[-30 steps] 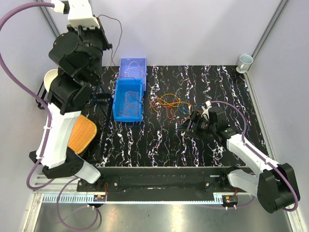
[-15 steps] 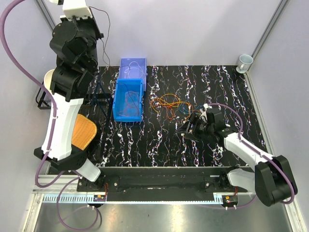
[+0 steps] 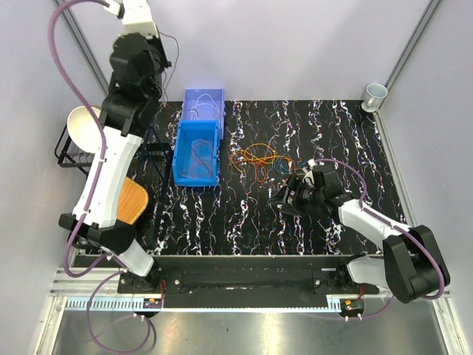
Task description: Untangle the cables
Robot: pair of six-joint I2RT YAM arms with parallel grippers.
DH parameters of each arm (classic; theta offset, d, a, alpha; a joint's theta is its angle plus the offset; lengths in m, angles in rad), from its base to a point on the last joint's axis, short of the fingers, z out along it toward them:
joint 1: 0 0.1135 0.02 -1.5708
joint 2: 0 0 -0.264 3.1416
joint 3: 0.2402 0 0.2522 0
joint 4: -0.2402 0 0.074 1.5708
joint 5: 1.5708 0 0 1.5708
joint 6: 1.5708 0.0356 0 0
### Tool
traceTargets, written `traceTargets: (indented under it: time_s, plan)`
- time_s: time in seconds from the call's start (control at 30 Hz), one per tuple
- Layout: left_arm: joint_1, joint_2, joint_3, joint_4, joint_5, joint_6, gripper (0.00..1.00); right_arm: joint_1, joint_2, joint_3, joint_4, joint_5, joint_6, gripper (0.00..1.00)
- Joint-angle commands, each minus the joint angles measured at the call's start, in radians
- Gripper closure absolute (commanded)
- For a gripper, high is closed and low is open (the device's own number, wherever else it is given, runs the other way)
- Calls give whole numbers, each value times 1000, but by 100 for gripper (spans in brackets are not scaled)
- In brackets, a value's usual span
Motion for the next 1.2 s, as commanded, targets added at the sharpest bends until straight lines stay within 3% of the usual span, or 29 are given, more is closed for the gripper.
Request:
traceTargets:
  time_s: [0.0,0.27,0.47,0.8,1.17]
  plan:
    - [10,-73,-175,56,64,-131,100,5,19,18,49,-20,-1,25]
    - [10,-214,-584,122,88,-329,100,3,40,22,82,-42,-7,26]
    - [12,-308,-776,135,176,-417,100,5,42,5,88,-42,-9,27]
    - [9,-339,-932,169,228,-443,100,5,32,-11,108,-54,6,27]
    - [10,-130,-994,264,274,-480,100,6,-10,-45,95,-59,12,28]
